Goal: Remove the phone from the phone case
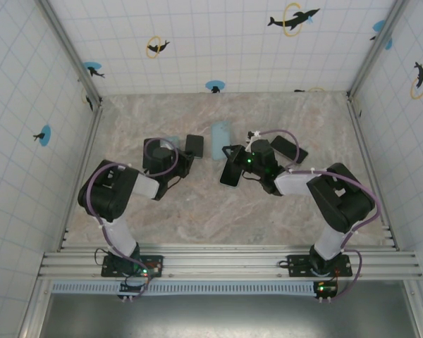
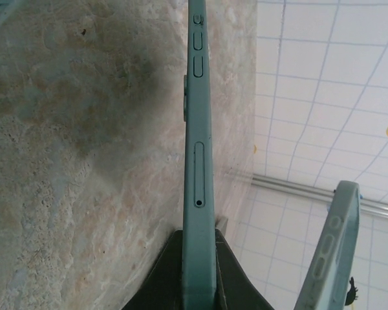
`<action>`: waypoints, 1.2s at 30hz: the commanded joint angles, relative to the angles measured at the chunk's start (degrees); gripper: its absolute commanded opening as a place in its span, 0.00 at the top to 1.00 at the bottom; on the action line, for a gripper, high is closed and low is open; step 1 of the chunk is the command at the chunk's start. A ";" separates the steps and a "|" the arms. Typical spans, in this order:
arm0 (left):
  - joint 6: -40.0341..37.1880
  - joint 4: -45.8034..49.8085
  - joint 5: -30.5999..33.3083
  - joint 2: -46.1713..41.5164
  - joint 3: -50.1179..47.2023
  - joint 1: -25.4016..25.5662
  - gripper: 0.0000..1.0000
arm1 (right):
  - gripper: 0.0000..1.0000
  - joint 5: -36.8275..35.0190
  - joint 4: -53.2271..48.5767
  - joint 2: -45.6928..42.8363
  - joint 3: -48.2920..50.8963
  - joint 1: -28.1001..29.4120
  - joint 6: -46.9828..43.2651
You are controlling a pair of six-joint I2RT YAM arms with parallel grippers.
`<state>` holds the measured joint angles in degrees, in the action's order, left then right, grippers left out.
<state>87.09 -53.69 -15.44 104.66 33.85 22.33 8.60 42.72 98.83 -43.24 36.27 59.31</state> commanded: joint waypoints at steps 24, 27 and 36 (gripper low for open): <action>-4.12 18.39 1.09 -2.66 5.17 -0.49 0.46 | 0.96 2.11 2.83 3.26 0.27 -1.20 3.05; -4.31 19.99 1.38 -3.15 4.80 -0.32 0.44 | 0.93 1.98 0.97 3.73 -0.41 -1.29 2.80; -5.44 23.42 2.28 -5.08 3.19 -0.35 0.41 | 0.91 1.33 -2.68 5.56 -2.00 -1.22 1.95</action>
<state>83.11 -32.14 -14.31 101.36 37.60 22.33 10.55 41.19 103.07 -43.24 35.18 61.89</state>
